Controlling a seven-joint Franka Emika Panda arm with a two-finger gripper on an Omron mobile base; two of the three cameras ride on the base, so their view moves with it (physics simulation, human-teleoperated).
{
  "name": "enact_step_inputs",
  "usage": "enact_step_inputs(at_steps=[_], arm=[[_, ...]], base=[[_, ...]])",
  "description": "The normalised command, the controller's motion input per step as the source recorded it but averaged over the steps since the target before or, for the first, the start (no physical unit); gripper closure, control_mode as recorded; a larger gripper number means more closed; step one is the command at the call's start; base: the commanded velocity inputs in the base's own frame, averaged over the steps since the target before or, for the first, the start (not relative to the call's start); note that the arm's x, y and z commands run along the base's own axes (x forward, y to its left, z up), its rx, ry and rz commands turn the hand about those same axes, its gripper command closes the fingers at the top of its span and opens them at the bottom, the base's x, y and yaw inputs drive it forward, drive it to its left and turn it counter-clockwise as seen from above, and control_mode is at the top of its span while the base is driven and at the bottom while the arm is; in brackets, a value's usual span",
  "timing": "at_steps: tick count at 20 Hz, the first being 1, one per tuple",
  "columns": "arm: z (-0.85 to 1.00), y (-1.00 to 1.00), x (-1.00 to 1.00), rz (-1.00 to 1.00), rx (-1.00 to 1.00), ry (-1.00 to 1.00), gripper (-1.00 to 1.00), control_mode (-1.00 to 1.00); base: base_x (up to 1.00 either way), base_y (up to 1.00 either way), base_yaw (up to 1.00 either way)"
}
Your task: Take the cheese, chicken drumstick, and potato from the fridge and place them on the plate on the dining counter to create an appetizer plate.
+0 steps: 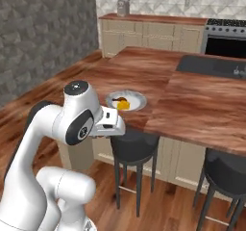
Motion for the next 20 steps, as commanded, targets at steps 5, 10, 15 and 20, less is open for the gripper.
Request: enact_step_inputs(at_steps=[5, 10, 15, 20], arm=[[0.0, 0.0, 0.0, 0.0, 0.0, 0.0, 1.0, 1.0], [0.0, 0.0, 0.0, 0.0, 0.0, 0.0, 1.0, 1.0], [0.0, 0.02, 0.8, -0.15, 0.0, 0.02, 1.0, -1.0], [-0.03, -0.01, 1.0, 0.0, 0.06, 0.0, 1.0, -1.0]], base=[[1.0, 0.6, -0.36], [1.0, 0.38, -0.31], [0.2, 0.04, -0.06], [0.0, 0.0, 0.0]])
